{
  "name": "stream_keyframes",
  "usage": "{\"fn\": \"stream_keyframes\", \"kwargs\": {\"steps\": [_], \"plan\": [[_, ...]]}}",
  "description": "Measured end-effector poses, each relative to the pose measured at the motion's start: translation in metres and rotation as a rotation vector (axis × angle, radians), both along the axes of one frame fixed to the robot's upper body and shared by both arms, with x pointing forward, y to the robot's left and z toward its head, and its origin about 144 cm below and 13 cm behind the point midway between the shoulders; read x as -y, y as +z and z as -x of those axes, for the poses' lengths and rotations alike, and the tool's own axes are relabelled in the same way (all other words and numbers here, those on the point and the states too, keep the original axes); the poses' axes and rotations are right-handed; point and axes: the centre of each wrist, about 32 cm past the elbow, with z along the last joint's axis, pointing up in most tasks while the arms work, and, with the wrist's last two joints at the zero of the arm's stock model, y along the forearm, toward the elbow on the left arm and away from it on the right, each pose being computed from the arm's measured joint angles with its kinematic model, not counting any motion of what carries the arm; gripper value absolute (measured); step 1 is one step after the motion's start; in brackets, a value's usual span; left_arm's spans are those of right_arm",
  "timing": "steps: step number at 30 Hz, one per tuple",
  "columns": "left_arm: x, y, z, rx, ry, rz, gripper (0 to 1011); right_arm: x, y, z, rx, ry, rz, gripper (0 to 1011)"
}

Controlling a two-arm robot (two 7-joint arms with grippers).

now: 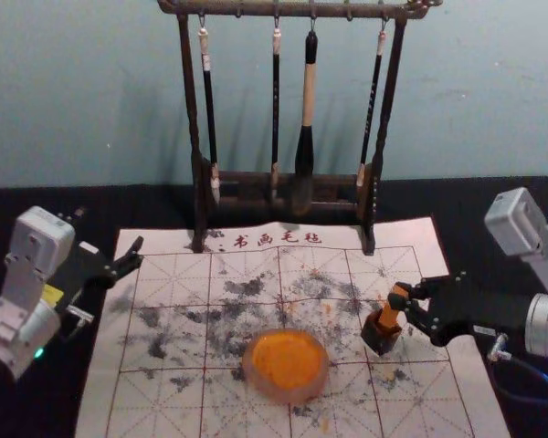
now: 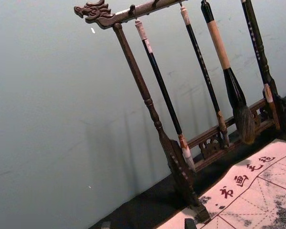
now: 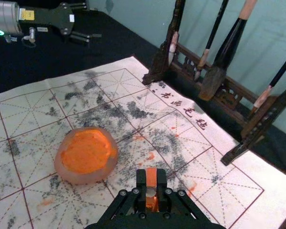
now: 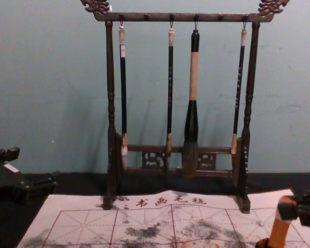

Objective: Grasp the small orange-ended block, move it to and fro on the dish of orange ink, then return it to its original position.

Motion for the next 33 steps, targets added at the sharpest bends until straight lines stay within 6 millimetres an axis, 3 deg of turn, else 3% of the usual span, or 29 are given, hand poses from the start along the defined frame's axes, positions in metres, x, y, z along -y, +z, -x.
{"fn": "stream_keyframes", "kwargs": {"steps": [33], "plan": [[0.0,0.0,0.0,0.0,0.0,0.0,1001,-0.012,-0.022,-0.011,-0.042,0.008,0.054,91]]}}
